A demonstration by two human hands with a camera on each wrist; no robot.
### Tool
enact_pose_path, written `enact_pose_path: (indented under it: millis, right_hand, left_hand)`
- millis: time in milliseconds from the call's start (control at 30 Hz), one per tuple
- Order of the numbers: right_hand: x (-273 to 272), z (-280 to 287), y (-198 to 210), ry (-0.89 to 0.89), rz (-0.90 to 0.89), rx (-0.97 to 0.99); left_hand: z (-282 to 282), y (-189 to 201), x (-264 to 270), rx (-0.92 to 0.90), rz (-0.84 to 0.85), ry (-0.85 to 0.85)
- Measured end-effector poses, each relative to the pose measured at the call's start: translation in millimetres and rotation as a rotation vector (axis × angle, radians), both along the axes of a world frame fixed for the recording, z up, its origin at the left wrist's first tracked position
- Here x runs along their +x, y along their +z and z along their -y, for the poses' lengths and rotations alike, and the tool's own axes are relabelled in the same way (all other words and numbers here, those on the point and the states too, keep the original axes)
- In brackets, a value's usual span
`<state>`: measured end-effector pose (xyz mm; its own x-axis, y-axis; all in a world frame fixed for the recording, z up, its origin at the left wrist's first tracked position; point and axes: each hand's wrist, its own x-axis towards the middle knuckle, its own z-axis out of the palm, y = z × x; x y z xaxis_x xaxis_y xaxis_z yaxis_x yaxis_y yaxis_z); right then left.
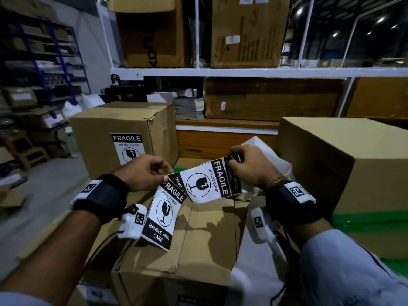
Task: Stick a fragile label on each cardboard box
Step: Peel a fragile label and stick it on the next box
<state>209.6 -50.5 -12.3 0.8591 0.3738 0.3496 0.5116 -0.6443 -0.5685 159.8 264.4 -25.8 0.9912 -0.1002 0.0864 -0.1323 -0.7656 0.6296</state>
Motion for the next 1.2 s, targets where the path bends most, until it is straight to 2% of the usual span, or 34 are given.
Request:
enact_pose_path:
  millis: [167, 267, 367, 500, 567, 600, 667, 733, 833, 933, 1000, 1200]
  right_hand:
    - [14.0, 5.2, 5.4, 0.0, -0.111, -0.028]
    - [30.9, 7.2, 2.0, -0.015, -0.09, -0.055]
    - [45.1, 2.8, -1.8, -0.087, 0.085, -0.091]
    - [37.3, -11.9, -0.5, -0.231, 0.339, -0.363]
    - [15.2, -21.1, 5.7, -0.217, 0.483, -0.353]
    - [0.6, -25.5, 8.2, -0.172, 0.496, -0.316]
    - [-28.0, -35.3, 6.6, -0.039, 0.352, -0.287]
    - [-52.9, -44.1, -5.4, 0.087, 0.146, -0.376]
    - [-67.4, -51.8, -33.4, 0.168, 0.043, -0.538]
    - [-64.6, -56.1, -59.0, 0.148, -0.117, -0.658]
    - [-61.5, -58.1, -73.3, 0.12, -0.157, -0.723]
    - [-43.4, -58.6, -80.9, 0.092, -0.215, -0.598]
  left_hand:
    - [0.5, 2.1, 6.1, -0.023, 0.014, -0.018]
    - [-1.4, 0.9, 11.9, -0.045, 0.001, -0.034]
    - [3.7, -3.1, 14.8, -0.053, -0.075, -0.073]
    - [6.9, -21.9, 17.5, -0.15, -0.211, -0.12]
    - [4.9, -34.1, 19.6, -0.194, -0.232, -0.104]
    - [4.1, -39.5, 20.5, -0.224, -0.242, -0.085]
    - [1.9, -48.5, 22.0, -0.252, -0.271, -0.054]
    - [-2.5, -55.8, 21.9, -0.217, -0.312, -0.05]
    - [-16.5, -64.3, 20.6, -0.158, -0.332, -0.054]
    - [-34.7, -71.8, 18.2, -0.085, -0.285, 0.0]
    - [-42.3, -75.7, 15.3, -0.044, -0.264, 0.024]
    - [-53.5, -87.2, 6.5, -0.014, -0.283, 0.031]
